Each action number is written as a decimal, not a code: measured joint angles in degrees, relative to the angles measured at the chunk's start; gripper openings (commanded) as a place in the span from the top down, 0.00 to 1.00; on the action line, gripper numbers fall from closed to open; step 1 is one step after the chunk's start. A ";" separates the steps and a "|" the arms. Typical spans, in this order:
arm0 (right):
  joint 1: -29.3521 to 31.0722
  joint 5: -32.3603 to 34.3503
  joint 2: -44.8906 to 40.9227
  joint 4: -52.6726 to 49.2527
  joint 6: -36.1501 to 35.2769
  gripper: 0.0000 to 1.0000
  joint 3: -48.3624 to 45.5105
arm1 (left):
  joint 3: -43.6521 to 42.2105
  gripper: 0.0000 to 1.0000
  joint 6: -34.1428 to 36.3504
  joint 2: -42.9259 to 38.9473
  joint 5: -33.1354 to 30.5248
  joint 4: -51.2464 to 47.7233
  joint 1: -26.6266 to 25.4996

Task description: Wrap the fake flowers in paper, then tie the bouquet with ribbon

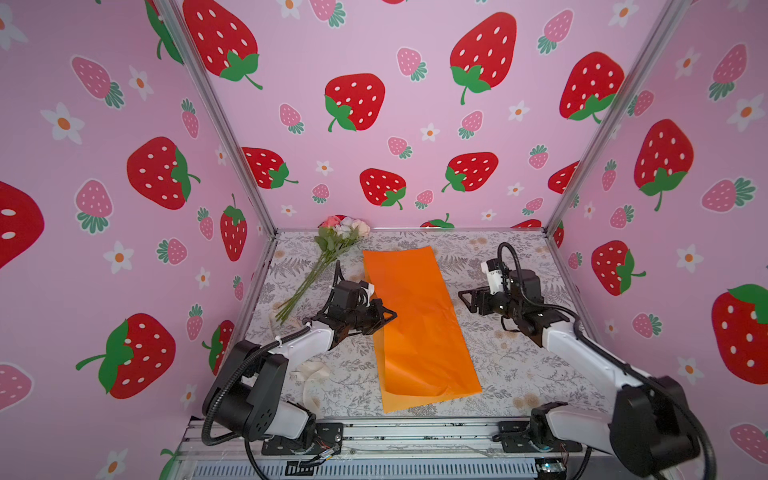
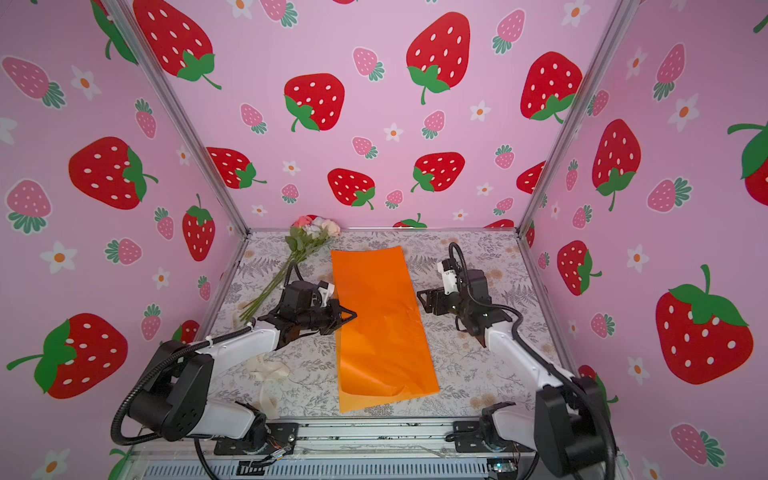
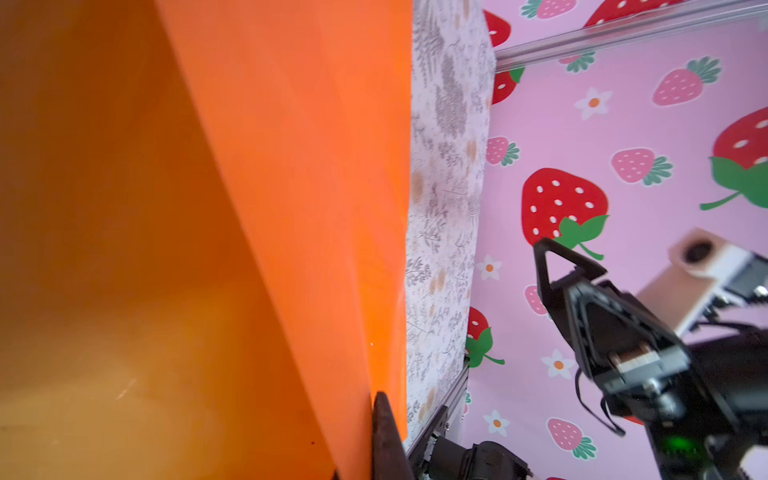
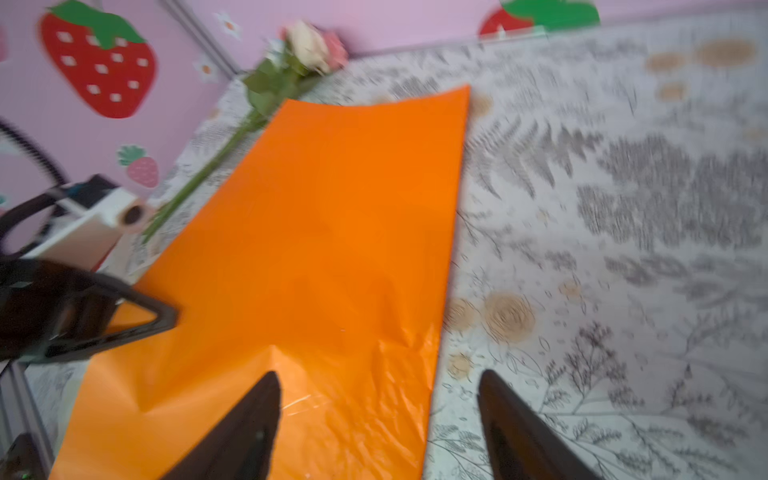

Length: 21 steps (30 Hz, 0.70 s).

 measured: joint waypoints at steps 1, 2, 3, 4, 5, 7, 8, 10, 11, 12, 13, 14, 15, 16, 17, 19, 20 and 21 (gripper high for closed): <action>3.72 0.85 -4.68 1.22 -0.87 0.00 -2.05 | 0.39 1.00 -0.87 -0.52 -0.11 0.02 -0.13; 8.70 2.19 -9.86 2.89 -2.05 0.00 -4.92 | 0.81 1.00 -1.86 -0.96 -0.46 0.02 -0.28; 12.90 3.17 -13.73 4.07 -2.80 0.00 -7.58 | 1.11 1.00 -2.54 -1.25 -0.63 0.04 -0.44; 18.16 5.38 -17.92 5.62 -3.85 0.00 -10.47 | 1.55 1.00 -3.58 -1.36 -1.01 0.02 -0.61; 23.50 7.80 -21.42 6.34 -4.92 0.00 -13.18 | 2.05 1.00 -4.37 -1.31 -1.29 0.00 -0.72; 32.11 12.76 -23.87 6.62 -6.75 0.00 -15.87 | 3.26 1.00 -5.79 -1.01 -1.51 -0.15 -0.85; 36.50 16.33 -23.32 6.21 -7.91 0.00 -16.17 | 4.17 1.00 -6.43 -0.61 -1.49 -0.22 -0.85; 45.35 23.12 -19.89 5.01 -10.73 0.00 -15.47 | 6.12 1.00 -7.28 0.39 -1.51 -0.28 -0.85; 49.90 26.67 -17.46 4.31 -12.31 0.00 -14.58 | 7.02 1.00 -7.58 0.90 -1.57 -0.31 -0.85; 53.18 29.18 -15.19 3.91 -13.70 0.00 -13.81 | 7.93 1.00 -7.96 1.29 -1.66 -0.37 -0.85; 56.68 32.26 -12.11 3.45 -15.39 0.00 -12.83 | 8.81 1.00 -8.26 1.62 -1.77 -0.46 -0.85; 59.87 34.73 -8.83 3.17 -17.05 0.00 -11.74 | 9.70 1.00 -8.50 1.88 -1.88 -0.48 -0.85; 61.29 36.46 -6.69 3.19 -18.25 0.00 -11.17 | 10.32 1.00 -8.68 2.05 -1.90 -0.50 -0.85; 62.36 38.91 -4.42 3.23 -19.65 0.00 -10.58 | 10.86 1.00 -8.83 2.16 -1.90 -0.50 -0.85; 63.14 41.66 -1.95 3.41 -21.16 0.00 -10.16 | 11.41 1.00 -9.03 2.32 -1.88 -0.50 -0.87; 63.69 46.49 1.84 4.02 -23.78 0.03 -9.81 | 12.07 1.00 -9.38 2.45 -1.88 -0.48 -0.90; 63.80 49.22 3.52 4.59 -24.96 0.04 -9.81 | 12.26 1.00 -9.68 2.54 -1.86 -0.48 -0.90; 63.84 51.74 4.85 5.07 -26.10 0.04 -9.81 | 12.35 1.00 -9.79 2.56 -1.86 -0.48 -0.90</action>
